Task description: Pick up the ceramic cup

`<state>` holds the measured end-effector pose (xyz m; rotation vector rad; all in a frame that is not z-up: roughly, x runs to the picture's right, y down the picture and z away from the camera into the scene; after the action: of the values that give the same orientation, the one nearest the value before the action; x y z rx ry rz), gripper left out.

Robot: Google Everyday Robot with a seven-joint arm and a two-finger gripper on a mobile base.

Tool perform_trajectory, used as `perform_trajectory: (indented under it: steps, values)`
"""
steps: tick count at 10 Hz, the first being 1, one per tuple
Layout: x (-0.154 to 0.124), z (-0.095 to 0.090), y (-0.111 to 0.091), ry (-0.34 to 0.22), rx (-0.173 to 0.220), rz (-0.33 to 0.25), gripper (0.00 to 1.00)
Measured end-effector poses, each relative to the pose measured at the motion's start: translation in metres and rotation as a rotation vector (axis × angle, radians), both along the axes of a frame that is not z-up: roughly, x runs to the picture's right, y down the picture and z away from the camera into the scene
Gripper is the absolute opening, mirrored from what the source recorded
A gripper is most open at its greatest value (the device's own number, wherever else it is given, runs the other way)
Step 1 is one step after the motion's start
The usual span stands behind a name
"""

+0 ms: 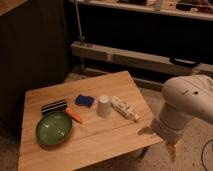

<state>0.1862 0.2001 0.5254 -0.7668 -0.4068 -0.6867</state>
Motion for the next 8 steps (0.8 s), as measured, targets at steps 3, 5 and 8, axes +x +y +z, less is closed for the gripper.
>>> perform_trajectory:
  steps: [3, 5, 8]
  values:
    - [-0.018, 0.028, -0.030, -0.103, 0.110, -0.069, 0.80]
    - [-0.053, 0.049, -0.066, -0.206, 0.208, -0.124, 0.80]
    - [-0.089, 0.074, -0.123, -0.415, 0.372, -0.191, 0.80]
